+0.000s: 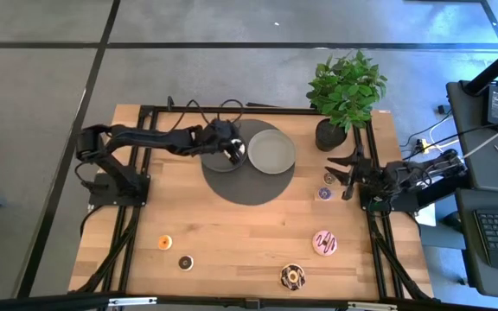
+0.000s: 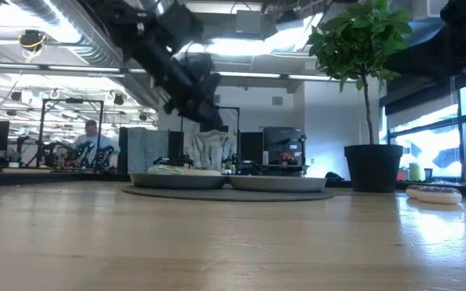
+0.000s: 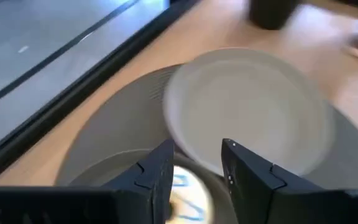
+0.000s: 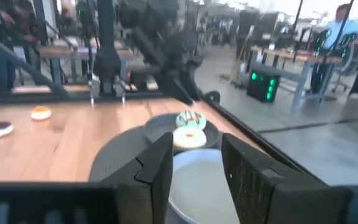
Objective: Pick & Place donuts
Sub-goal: Put the small brown donut on the gray plate, then put the small blue donut on the gray plate
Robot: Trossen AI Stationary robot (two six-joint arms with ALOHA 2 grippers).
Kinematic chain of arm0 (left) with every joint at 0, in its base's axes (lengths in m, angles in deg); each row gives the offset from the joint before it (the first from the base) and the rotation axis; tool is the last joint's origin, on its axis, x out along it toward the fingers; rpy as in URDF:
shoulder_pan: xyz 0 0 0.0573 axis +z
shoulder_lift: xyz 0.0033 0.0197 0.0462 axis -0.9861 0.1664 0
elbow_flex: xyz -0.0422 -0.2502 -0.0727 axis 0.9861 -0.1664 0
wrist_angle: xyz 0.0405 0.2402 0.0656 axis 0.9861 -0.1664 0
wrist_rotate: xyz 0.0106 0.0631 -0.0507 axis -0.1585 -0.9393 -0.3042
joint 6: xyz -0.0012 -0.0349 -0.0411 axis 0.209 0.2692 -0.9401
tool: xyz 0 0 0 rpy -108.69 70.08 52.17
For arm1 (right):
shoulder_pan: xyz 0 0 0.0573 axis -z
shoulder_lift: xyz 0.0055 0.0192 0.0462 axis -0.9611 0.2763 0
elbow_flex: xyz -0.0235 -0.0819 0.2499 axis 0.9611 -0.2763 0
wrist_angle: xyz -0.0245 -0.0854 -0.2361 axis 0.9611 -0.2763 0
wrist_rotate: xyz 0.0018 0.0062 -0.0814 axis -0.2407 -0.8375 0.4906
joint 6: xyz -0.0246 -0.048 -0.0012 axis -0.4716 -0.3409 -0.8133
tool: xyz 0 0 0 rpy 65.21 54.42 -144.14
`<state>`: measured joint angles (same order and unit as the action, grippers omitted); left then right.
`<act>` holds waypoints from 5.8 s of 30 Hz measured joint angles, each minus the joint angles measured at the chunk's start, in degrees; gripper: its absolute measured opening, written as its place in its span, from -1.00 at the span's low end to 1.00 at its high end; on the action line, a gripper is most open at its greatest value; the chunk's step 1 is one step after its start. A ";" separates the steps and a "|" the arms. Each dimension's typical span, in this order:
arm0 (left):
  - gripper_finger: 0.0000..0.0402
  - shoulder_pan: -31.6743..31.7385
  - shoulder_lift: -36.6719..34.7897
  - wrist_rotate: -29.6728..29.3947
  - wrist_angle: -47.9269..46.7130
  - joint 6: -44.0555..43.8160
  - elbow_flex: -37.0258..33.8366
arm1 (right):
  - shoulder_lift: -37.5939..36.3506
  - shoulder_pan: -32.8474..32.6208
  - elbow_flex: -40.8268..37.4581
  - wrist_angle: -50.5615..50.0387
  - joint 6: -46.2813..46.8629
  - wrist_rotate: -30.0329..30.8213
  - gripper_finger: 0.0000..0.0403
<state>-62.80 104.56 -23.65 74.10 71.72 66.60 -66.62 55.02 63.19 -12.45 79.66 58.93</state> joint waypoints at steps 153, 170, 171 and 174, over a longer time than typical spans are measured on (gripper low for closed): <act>-0.36 -7.34 -6.22 -1.18 -4.59 5.01 0.00 | 103.05 43.85 56.90 -13.68 2.30 -28.60 -0.27; -0.37 -7.34 -6.22 -1.18 -4.59 4.99 0.00 | 87.47 28.43 52.72 -35.02 10.25 -32.56 -0.22; -0.37 -7.34 -6.22 -1.16 -4.57 4.99 0.00 | 86.17 26.56 50.89 -36.10 11.45 -33.68 -0.22; -0.36 -7.34 -6.22 -1.12 -4.57 4.99 0.00 | 80.95 21.01 44.52 -37.97 17.43 -35.24 -0.22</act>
<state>-70.14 98.34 -24.77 69.53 76.70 66.60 14.33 76.03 107.71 -50.42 97.10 23.68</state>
